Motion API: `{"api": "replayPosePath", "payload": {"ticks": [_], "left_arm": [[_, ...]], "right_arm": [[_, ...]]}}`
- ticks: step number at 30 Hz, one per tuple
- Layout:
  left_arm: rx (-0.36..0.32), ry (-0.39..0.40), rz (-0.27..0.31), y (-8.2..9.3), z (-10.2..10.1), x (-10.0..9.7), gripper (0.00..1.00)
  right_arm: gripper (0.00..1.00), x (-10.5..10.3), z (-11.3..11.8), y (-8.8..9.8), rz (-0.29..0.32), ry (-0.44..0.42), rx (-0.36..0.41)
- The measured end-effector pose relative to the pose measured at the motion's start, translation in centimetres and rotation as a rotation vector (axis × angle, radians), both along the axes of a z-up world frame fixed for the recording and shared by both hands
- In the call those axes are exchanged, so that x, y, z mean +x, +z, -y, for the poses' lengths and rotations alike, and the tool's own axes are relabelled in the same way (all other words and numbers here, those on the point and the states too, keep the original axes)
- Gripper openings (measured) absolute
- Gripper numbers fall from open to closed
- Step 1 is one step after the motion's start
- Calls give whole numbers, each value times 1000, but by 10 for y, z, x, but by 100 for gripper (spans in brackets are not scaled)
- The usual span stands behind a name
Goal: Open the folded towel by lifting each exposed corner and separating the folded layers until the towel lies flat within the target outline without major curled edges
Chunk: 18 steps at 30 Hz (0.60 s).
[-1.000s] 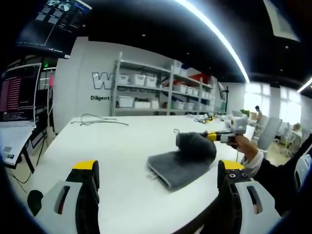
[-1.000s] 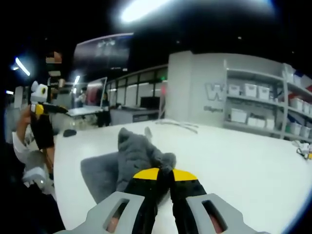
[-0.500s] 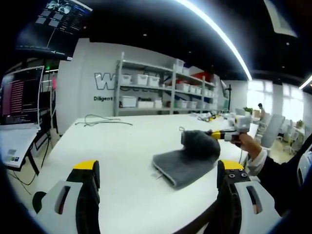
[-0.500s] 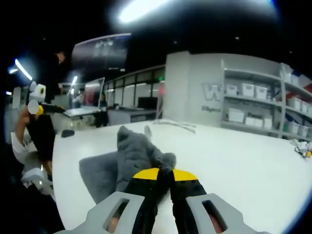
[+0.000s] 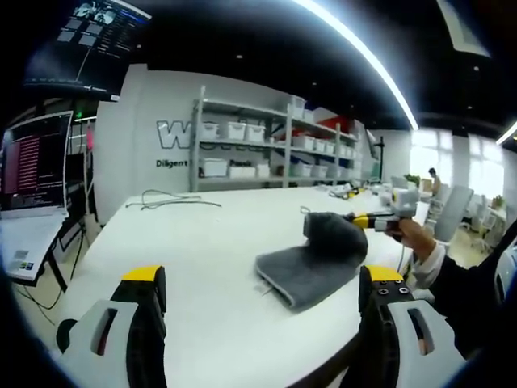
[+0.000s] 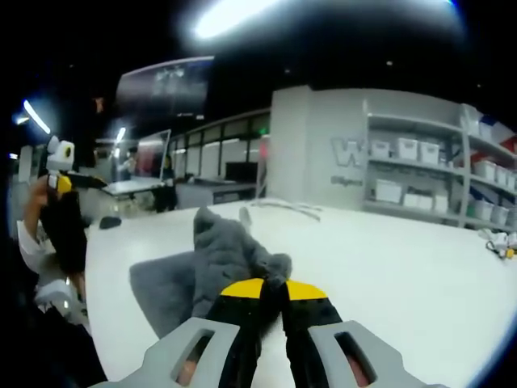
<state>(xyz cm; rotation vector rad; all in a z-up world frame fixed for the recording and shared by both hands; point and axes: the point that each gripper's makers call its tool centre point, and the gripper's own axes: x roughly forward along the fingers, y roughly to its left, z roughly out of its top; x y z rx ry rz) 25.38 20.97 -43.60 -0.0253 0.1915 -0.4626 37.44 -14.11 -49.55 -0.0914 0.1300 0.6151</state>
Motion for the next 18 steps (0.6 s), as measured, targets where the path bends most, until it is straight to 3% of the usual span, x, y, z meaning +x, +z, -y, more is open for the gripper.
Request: {"api": "replayPosePath", "payload": {"ticks": [18], "left_arm": [[9, 2, -2, -1, -1, -1, 97]], "right_arm": [[4, -2, 8, -2, -10, -21, 20]]}}
